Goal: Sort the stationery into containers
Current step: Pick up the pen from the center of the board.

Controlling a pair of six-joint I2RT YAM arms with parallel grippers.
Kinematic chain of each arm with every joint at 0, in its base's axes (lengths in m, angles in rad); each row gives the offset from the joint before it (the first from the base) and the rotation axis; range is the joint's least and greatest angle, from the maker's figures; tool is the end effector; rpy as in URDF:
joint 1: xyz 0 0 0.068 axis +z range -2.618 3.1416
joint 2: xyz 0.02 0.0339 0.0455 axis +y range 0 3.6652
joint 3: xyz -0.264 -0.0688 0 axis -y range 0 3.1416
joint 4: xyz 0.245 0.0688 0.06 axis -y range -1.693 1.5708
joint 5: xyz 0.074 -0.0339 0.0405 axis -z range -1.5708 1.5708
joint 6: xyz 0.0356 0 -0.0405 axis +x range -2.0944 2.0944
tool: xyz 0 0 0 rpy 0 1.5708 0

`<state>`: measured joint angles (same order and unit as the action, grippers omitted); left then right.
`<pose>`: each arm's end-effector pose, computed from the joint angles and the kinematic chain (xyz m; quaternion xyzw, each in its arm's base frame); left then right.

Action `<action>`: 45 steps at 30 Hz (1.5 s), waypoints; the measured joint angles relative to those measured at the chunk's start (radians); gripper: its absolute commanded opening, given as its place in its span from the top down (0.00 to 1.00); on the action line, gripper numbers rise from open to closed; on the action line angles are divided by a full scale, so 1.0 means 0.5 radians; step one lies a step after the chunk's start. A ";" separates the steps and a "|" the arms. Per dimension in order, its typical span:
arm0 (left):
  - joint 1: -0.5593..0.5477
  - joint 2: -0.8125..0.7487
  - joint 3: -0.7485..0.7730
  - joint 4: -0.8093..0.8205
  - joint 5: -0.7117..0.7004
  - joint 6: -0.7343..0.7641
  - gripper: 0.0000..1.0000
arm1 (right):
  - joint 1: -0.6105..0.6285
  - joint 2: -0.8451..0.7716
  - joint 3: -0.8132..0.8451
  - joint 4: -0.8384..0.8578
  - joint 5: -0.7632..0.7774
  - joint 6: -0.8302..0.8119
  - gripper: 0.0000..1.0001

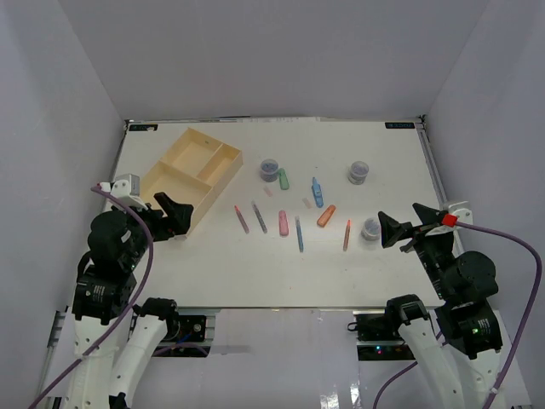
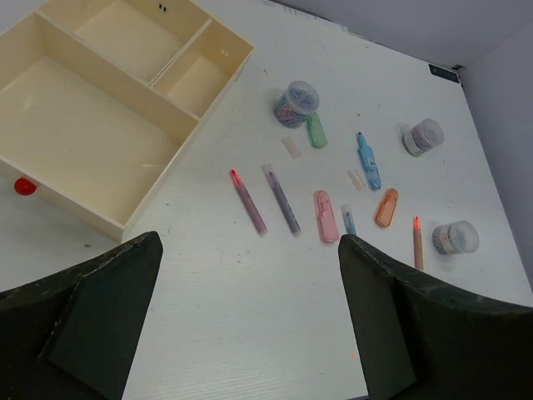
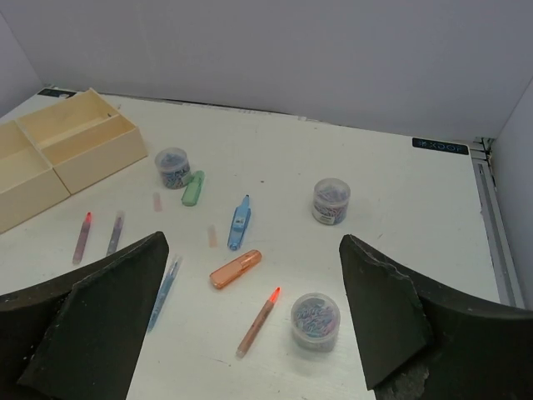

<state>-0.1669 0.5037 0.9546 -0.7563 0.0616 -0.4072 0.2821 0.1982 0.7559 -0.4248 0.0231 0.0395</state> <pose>0.0860 -0.0167 0.3688 -0.0785 0.8024 -0.1912 0.5598 0.0443 0.0120 0.3606 -0.0711 0.6548 0.1130 0.7440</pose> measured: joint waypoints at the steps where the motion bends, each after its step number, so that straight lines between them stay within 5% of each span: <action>1: 0.000 0.007 0.000 0.000 0.004 -0.005 0.02 | 0.000 0.000 -0.001 0.001 0.000 0.002 0.10; 10: 0.000 0.169 0.000 0.003 0.101 -0.093 0.02 | 0.000 0.080 -0.038 -0.018 0.037 0.056 0.10; 21: -0.037 0.913 -0.010 0.169 0.410 -0.386 0.02 | 0.000 0.349 -0.039 -0.038 0.078 0.141 0.10; 31: -0.540 1.910 0.678 0.185 0.127 -0.587 0.02 | 0.000 0.500 -0.080 0.024 0.151 0.214 0.10; 39: -0.752 2.628 1.065 0.068 -0.149 -0.664 0.19 | 0.000 0.626 -0.105 0.050 0.081 0.259 0.10; 45: -0.797 2.882 1.141 -0.050 -0.259 -0.711 0.31 | 0.005 0.636 -0.158 0.084 0.016 0.280 0.10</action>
<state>-0.5655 1.9450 1.5253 -0.7815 -0.0681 -0.7628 0.2844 0.5163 0.6769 -0.3828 0.0311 0.1795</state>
